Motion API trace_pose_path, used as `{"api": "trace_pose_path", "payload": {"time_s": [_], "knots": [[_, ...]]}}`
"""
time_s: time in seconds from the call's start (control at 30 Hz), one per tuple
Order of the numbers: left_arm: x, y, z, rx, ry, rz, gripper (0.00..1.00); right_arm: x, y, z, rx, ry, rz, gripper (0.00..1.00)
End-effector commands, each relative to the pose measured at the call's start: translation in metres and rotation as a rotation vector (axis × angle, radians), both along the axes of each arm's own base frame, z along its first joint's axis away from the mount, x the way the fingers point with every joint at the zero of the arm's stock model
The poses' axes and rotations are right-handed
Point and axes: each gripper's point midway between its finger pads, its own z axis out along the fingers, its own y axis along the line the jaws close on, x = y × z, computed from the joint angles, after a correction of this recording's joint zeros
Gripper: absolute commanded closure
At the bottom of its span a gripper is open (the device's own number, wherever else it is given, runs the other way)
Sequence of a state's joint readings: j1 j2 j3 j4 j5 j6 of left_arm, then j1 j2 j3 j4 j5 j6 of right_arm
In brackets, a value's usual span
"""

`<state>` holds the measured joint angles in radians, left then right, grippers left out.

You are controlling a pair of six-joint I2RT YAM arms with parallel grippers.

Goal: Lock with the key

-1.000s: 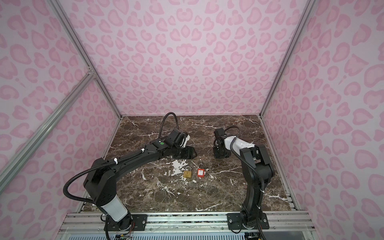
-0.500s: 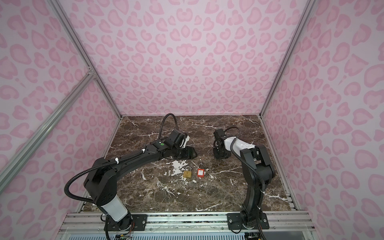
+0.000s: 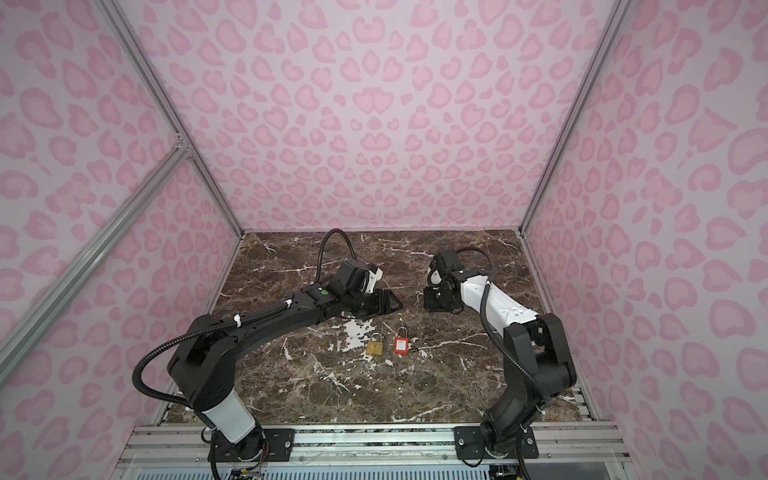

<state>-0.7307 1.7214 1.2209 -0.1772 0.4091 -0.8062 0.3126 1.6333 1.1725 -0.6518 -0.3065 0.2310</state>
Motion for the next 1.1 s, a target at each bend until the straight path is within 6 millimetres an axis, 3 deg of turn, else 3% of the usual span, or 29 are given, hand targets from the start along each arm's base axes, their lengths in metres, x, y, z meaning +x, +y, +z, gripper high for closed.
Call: {"api": "trace_pose_path", "payload": {"time_s": [0.0,0.27,0.53,1.07], "knots": [[0.007,-0.017,0.018,-0.104,-0.015,-0.009,0.28,-0.009,0.019,0.012,0.108,0.008,0.034,0.73],[0.009,-0.025,0.019,-0.136,-0.007,-0.025,0.3,-0.025,0.044,0.027,0.215,-0.003,0.101,0.73],[0.01,-0.019,0.017,-0.099,-0.021,-0.014,0.32,-0.039,0.064,0.038,0.232,-0.012,0.192,0.73],[0.01,-0.015,0.02,-0.077,-0.039,-0.012,0.35,-0.047,0.069,0.05,0.252,-0.026,0.219,0.73]]}}
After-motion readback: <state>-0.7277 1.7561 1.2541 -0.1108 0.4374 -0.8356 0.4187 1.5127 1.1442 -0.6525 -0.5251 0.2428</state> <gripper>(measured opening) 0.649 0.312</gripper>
